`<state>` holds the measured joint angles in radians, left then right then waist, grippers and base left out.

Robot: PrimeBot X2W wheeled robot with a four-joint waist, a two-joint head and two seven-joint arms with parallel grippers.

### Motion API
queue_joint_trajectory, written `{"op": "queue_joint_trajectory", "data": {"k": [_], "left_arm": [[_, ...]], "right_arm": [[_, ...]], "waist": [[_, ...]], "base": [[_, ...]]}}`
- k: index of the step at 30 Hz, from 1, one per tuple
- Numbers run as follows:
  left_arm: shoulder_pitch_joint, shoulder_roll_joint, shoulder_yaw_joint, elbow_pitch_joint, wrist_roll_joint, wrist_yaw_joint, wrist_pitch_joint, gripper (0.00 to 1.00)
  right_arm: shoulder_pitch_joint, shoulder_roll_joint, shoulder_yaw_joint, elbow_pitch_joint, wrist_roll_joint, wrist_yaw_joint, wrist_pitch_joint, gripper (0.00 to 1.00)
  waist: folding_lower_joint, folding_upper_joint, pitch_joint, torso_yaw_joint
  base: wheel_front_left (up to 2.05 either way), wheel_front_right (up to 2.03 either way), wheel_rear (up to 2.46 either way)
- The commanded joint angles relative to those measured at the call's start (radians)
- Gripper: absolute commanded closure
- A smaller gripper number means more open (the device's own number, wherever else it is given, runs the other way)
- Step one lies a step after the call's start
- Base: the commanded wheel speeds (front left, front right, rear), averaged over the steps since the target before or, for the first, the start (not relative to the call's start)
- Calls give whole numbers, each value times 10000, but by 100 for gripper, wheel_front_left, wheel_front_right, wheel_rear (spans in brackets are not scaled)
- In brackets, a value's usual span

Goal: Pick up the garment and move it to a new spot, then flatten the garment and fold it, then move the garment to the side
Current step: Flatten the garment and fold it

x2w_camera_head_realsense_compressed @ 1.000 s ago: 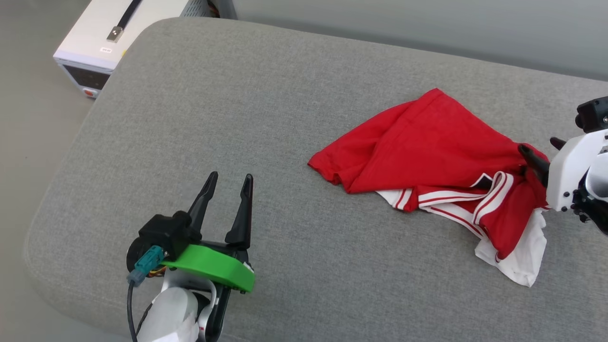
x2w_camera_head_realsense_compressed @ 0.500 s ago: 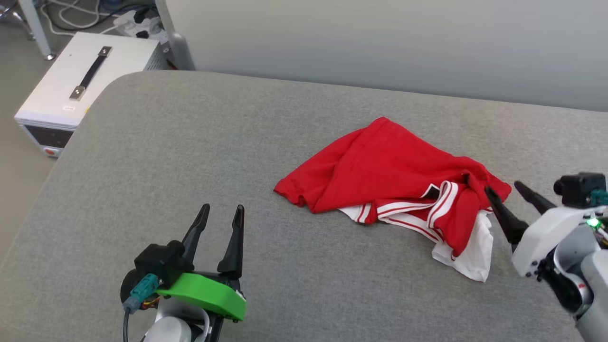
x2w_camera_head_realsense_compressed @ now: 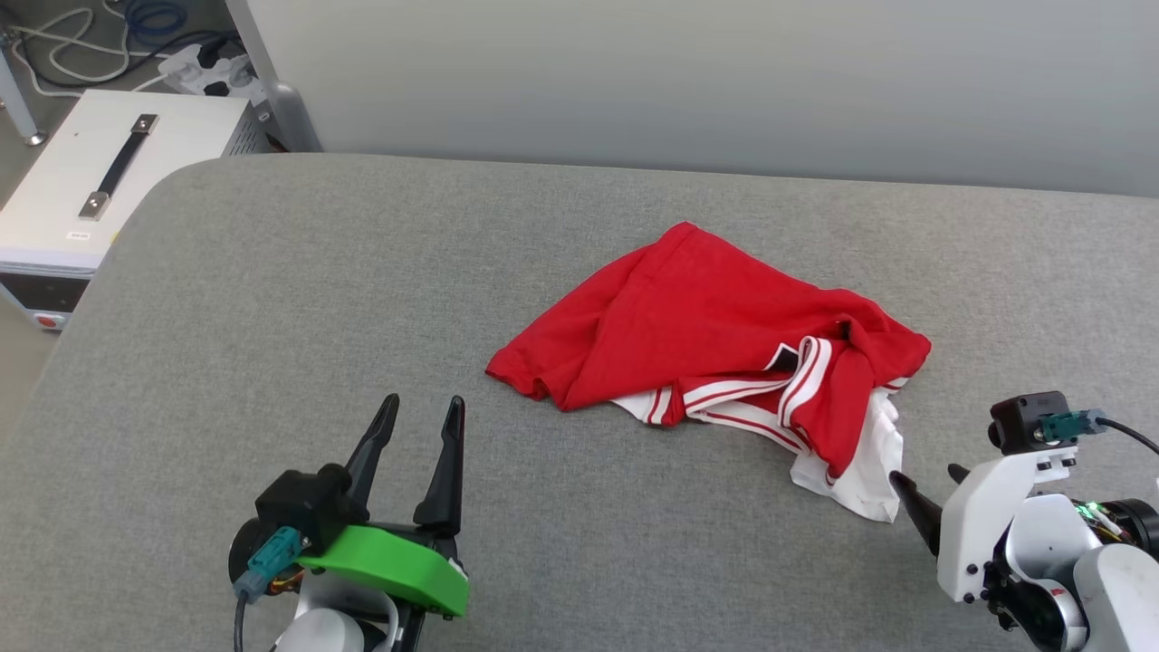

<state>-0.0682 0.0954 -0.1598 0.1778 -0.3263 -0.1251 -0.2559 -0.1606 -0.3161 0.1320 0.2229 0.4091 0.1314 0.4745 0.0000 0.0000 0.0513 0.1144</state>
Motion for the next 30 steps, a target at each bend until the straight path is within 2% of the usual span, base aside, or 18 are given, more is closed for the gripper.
{"op": "queue_joint_trajectory", "data": {"k": [1, 8, 18, 19, 20, 21, 25, 30], "left_arm": [[-82, 61, -33, -47, 6, -56, -59, 0], [-353, 61, -87, -29, -19, -56, -59, 0], [-678, 58, -143, 10, -57, -56, -59, 0], [-690, 61, -137, 16, -59, -56, -59, 0], [-698, 64, -126, 22, -59, -56, -59, 0], [-698, 67, -111, 27, -58, -56, -59, 0], [-664, 71, -3, 100, -44, -56, -59, 0], [-584, 21, 21, 141, -46, -56, -59, 0]], "right_arm": [[165, 179, -102, -223, -200, -7, 400, 0], [238, 789, -723, -939, -1195, -7, 1875, 0], [-87, 1241, -1136, -341, -1698, -7, 1972, 0], [-109, 1266, -1147, -234, -1692, -7, 1953, 22], [-122, 1280, -1142, -114, -1692, -7, 1935, 66], [-123, 1269, -1119, -36, -1695, -7, 1914, 100], [-23, 1027, -1008, 123, -1593, -7, 1822, 100], [301, 167, -1048, -185, -1370, -7, 1947, 100]], "waist": [[0, 0, 152, 76], [0, 0, 635, 399], [0, 0, 1272, 807], [0, 0, 1289, 812], [0, 0, 1302, 807], [0, 0, 1298, 792], [0, 0, 1159, 601], [0, 0, 803, 234]], "base": [[0, 0, 0], [0, 0, 0], [0, 0, 0], [0, 0, 0], [0, 0, 0], [0, 0, 0], [0, 0, 0], [0, 0, 0]]}}
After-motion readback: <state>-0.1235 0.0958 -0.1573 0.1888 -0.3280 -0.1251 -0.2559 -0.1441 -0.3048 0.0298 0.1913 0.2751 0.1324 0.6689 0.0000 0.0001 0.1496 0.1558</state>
